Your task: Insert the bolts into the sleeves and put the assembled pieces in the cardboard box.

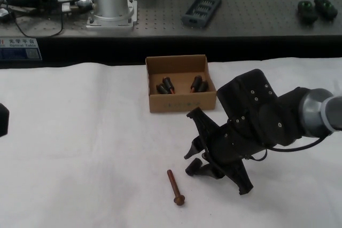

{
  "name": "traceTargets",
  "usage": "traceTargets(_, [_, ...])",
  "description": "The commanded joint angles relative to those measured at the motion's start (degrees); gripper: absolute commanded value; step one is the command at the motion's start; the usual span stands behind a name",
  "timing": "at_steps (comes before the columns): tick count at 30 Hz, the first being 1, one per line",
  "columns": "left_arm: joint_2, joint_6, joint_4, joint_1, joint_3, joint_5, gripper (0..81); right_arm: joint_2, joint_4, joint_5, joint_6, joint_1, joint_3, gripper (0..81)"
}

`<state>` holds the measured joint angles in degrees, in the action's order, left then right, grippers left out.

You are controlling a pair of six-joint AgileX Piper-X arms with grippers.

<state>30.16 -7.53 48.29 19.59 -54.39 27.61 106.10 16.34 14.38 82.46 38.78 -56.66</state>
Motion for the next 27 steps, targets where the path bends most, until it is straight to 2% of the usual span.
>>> traceTargets(1, [0.2, -0.6, -0.8, 0.0, -0.1, -0.4, 0.7, 0.3, 1.9, 0.9, -0.7, 0.1, -0.6, 29.5])
traceTargets(21, [0.2, -0.6, -1.8, 0.0, 1.1, -0.4, 0.7, 0.3, 7.9, 0.3, -5.3, 0.1, -0.8, 29.3])
traceTargets(27, [0.2, -0.6, -1.8, 0.0, 1.1, -0.4, 0.7, 0.3, 7.3, 0.6, -5.4, 0.1, -0.9, 23.8])
